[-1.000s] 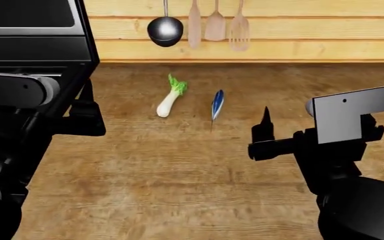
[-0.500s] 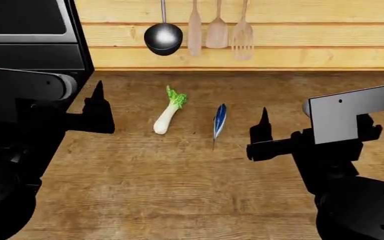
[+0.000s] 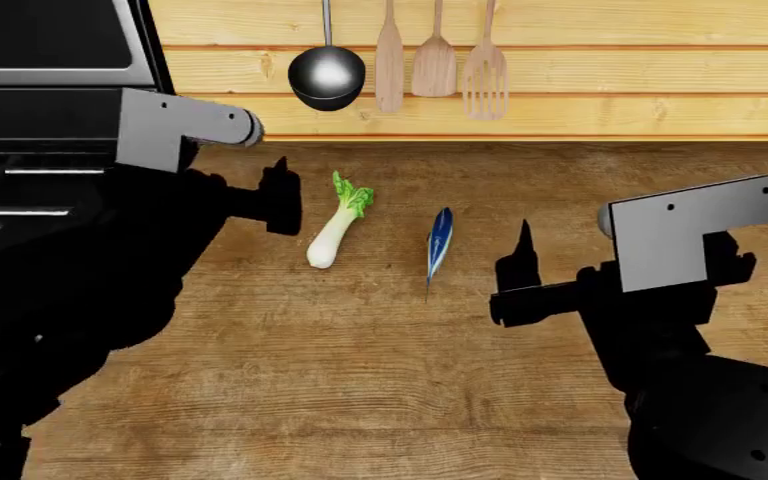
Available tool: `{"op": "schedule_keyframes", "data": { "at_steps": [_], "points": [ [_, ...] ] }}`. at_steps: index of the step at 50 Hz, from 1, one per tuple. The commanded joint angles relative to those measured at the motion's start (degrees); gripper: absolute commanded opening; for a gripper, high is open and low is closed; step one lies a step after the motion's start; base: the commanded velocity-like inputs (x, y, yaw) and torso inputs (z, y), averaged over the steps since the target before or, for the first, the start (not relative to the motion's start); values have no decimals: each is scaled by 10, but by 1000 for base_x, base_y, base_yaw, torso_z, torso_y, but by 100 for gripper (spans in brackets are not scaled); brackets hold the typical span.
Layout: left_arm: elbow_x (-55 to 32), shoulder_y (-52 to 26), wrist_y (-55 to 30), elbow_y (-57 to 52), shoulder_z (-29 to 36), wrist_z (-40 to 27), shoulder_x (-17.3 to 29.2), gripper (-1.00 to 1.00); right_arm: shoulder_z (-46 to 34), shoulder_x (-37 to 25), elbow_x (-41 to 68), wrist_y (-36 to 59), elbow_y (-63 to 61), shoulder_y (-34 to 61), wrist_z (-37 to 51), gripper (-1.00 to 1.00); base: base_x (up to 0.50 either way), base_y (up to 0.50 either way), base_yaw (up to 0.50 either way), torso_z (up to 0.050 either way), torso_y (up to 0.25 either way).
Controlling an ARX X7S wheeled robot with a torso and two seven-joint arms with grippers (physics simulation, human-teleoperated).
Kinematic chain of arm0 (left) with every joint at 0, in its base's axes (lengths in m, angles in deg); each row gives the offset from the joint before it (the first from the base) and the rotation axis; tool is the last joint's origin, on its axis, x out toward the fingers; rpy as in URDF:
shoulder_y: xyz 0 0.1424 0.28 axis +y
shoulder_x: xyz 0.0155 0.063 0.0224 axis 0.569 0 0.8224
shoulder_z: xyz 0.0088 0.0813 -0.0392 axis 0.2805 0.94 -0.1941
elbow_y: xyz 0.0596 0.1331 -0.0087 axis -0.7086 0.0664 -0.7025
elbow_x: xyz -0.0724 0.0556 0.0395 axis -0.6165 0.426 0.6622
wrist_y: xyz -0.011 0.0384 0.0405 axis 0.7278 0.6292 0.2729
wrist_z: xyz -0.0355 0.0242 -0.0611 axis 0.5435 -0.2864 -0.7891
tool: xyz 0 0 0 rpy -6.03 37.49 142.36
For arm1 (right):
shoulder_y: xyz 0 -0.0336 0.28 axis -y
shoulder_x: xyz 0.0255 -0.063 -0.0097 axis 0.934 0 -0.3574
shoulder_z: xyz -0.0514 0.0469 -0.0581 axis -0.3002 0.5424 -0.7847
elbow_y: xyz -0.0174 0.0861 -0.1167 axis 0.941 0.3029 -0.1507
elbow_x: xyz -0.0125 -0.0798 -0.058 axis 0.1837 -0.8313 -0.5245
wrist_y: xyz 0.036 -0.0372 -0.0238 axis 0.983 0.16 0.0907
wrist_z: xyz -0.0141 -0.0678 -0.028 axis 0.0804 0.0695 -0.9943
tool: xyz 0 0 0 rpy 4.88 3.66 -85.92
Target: Place both pans onto different burners. Then place the celery and the fish on different pans.
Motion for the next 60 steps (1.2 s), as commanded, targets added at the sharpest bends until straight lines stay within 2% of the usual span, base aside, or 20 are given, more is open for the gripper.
{"op": "schedule_keyframes", "data": {
  "at_steps": [1,22,60],
  "points": [
    [29,-32,4,84,41,37,-47,100,-2,-1,4,-1,-3,-3,2,100,0,0,0,0,0],
    [61,-32,33,149,80,69,-89,100,-4,-3,5,-4,-6,-3,3,100,0,0,0,0,0],
    [138,-59,121,354,134,129,-174,100,-1,-15,7,-15,-7,-12,2,100,0,0,0,0,0]
  ]
}}
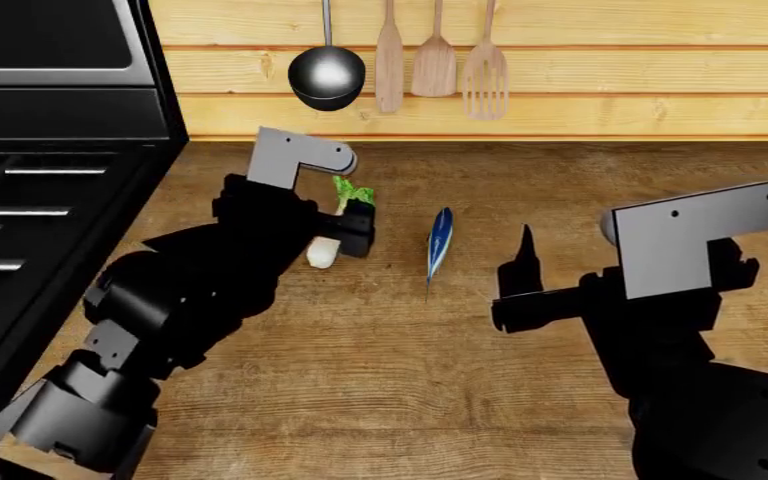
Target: Place both pans onto different burners. Then place the celery and the fish on different pans.
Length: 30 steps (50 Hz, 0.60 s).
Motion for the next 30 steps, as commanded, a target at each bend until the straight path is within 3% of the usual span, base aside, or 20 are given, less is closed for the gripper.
{"op": "schedule_keyframes", "data": {
  "at_steps": [1,30],
  "points": [
    [27,-4,34,67,16,19,-23,100,1,-3,-2,-5,1,-5,-2,100,0,0,0,0,0],
    [38,7,50,100,40,38,-40,100,-3,-6,-8,-13,3,-10,-6,100,0,0,0,0,0]
  ]
}}
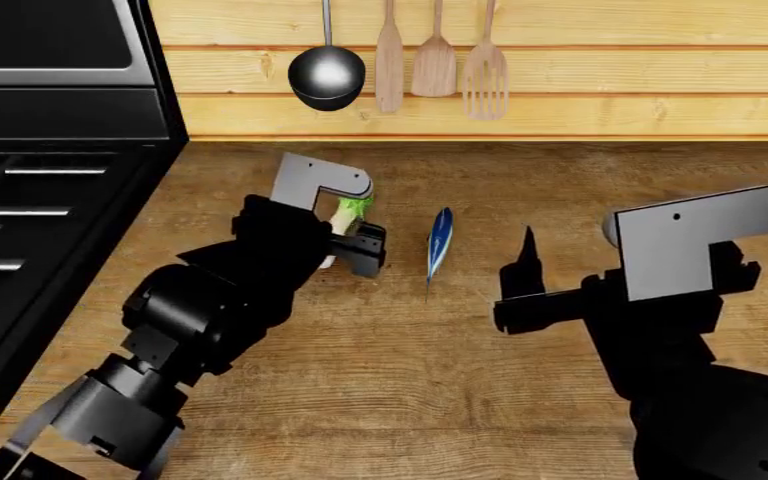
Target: Place both pans onto different burners. Then place the celery and the fish on different pans.
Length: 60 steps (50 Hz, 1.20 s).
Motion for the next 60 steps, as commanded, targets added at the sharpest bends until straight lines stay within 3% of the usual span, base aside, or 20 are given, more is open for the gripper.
{"op": "schedule_keyframes", "data": {
  "at_steps": [1,10,23,24,47,60],
  "points": [
    [7,5,13,12,7,5,-5,100,-2,0,-3,-4,2,-2,-3,100,0,0,0,0,-191],
    [7,7,14,13,11,6,-6,100,-4,0,-7,-8,5,-4,-7,100,0,0,0,0,-242],
    [6,8,18,22,8,3,-7,100,-8,1,-12,-11,8,-4,-12,100,0,0,0,0,-2],
    [6,8,19,22,7,1,-7,-100,-8,1,-12,-12,9,-5,-12,100,0,0,0,0,0],
    [-1,13,26,10,-1,-9,-1,-100,-13,2,-17,-16,12,-7,-15,100,0,0,0,0,-3],
    [-24,26,7,-62,-16,-32,25,-100,-15,2,-18,-19,13,-8,-16,100,1,0,0,-9,240]
  ]
}}
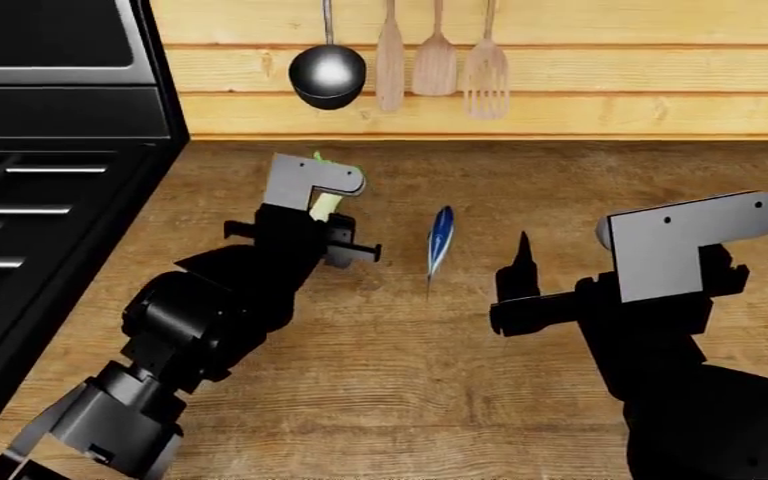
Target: Place both pans onto different burners. Then place the celery and the fish on different pans.
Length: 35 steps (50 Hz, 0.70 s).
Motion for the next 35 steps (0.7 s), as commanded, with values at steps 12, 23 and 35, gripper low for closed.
{"op": "schedule_keyframes", "data": {
  "at_steps": [12,23,35],
  "points": [
    [-114,85,-84,-358,-74,-81,124,-100,-21,17,-7,11,11,18,3,100,0,0,0,-9,218],
    [-183,126,-77,-528,-155,-139,207,-100,-71,89,-8,63,66,104,23,100,0,0,0,0,0],
    [-195,162,-54,-582,-198,-155,256,-100,-122,182,-51,72,188,178,9,100,0,0,0,0,0]
  ]
}}
